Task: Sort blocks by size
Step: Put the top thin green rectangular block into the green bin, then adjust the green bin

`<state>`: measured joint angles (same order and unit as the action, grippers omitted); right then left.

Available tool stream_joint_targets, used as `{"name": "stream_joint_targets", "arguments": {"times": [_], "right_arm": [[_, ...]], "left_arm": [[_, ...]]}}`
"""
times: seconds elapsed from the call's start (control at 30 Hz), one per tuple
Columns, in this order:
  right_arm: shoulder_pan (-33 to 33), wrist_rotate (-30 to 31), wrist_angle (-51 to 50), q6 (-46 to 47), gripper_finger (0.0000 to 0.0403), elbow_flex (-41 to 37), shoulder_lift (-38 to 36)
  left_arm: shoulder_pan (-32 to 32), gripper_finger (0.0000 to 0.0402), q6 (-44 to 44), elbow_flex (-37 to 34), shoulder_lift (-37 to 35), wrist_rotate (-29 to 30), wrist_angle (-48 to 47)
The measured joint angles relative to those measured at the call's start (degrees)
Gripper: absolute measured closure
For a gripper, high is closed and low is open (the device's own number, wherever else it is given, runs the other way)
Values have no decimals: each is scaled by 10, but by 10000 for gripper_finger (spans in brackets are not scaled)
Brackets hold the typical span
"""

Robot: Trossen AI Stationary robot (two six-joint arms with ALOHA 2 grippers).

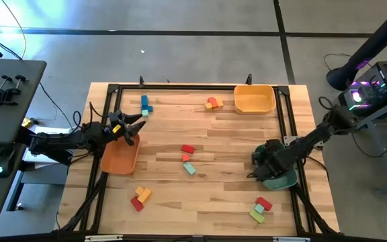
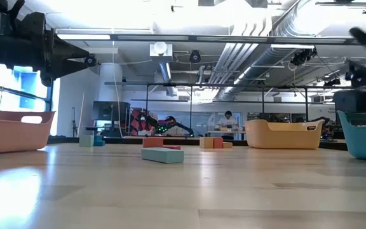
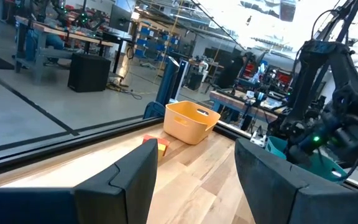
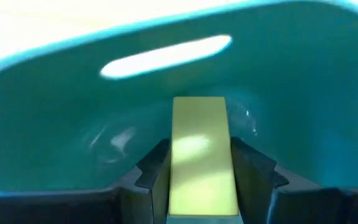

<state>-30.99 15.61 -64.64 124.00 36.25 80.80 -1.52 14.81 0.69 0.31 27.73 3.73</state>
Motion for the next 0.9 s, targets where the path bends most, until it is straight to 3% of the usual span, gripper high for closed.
{"name": "stream_joint_targets", "arguments": {"times": [0.13, 0.37, 0.6, 0.73, 0.9], "right_arm": [[29, -39, 1, -33, 276, 0, 39], [36, -44, 3, -43, 270, 1, 58], [9, -52, -1, -56, 121, 11, 37], [-13, -29, -29, -29, 104, 31, 17], [-28, -26, -104, -11, 112, 74, 4]], "left_arm": [[0, 202, 0, 0, 1, 0, 0], [0, 202, 0, 0, 1, 0, 0], [0, 202, 0, 0, 1, 0, 0], [0, 202, 1, 0, 1, 0, 0], [0, 202, 1, 0, 1, 0, 0]]}}
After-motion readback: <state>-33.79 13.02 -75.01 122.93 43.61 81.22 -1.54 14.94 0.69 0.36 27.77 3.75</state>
